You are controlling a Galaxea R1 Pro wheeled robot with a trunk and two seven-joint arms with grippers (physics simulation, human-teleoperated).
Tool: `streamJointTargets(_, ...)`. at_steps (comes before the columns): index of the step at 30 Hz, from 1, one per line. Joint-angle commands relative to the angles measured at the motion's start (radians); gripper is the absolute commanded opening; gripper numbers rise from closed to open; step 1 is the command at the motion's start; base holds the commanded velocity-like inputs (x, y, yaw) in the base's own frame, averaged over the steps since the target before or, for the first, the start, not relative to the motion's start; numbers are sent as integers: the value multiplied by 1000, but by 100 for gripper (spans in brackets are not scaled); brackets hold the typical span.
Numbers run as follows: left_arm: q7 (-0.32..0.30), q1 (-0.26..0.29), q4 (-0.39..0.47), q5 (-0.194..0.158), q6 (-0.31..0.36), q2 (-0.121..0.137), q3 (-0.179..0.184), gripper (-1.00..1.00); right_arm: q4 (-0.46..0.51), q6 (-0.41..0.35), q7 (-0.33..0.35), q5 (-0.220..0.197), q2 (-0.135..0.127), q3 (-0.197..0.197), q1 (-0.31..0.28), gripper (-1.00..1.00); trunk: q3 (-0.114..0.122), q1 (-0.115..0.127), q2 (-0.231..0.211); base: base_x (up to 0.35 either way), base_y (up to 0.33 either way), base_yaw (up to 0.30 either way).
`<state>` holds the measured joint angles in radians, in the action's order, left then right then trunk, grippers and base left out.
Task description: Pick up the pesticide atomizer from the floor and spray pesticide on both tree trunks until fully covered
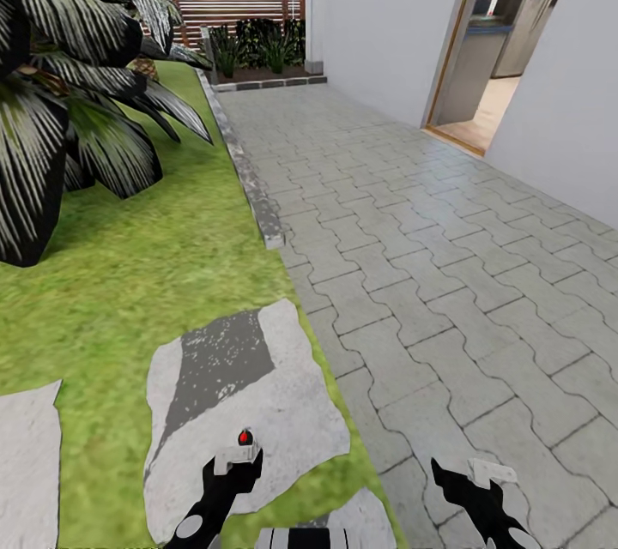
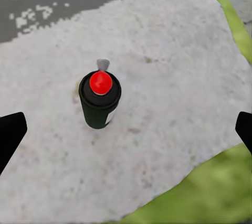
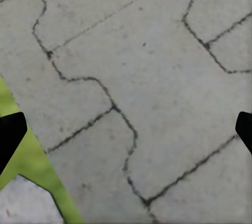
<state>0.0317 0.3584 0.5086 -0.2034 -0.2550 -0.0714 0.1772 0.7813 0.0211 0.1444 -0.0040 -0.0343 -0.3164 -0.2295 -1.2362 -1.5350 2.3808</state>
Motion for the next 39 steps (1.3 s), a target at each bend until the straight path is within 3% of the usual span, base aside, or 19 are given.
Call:
streamJointTargets(1, 3, 1, -1, -11, -4, 1, 7, 100, -1, 2, 7, 0, 1, -4, -1, 100, -2, 0, 0, 0, 0, 0)
streamJointTargets(14, 2, 1, -1, -13, -27, 2, 7, 100, -1, 3, 7, 1, 1, -3, -1, 100, -23, 0, 0, 0, 0, 0)
streamJointTargets(18, 2, 1, -1, -10, -62, 2, 10, 100, -1, 4, 7, 1, 1, -3, -1, 100, -30, 0, 0, 0, 0, 0)
streamJointTargets(26, 3, 2, 0, -12, -122, 6, 77, 100, 0, 6, 10, 1, 1, -3, -1, 100, -43, 0, 0, 0, 0, 0)
streamJointTargets(39, 9, 1, -1, -13, -159, 5, 95, 100, 1, 5, 19, 1, 1, -3, -1, 100, -64, 0, 0, 0, 0, 0)
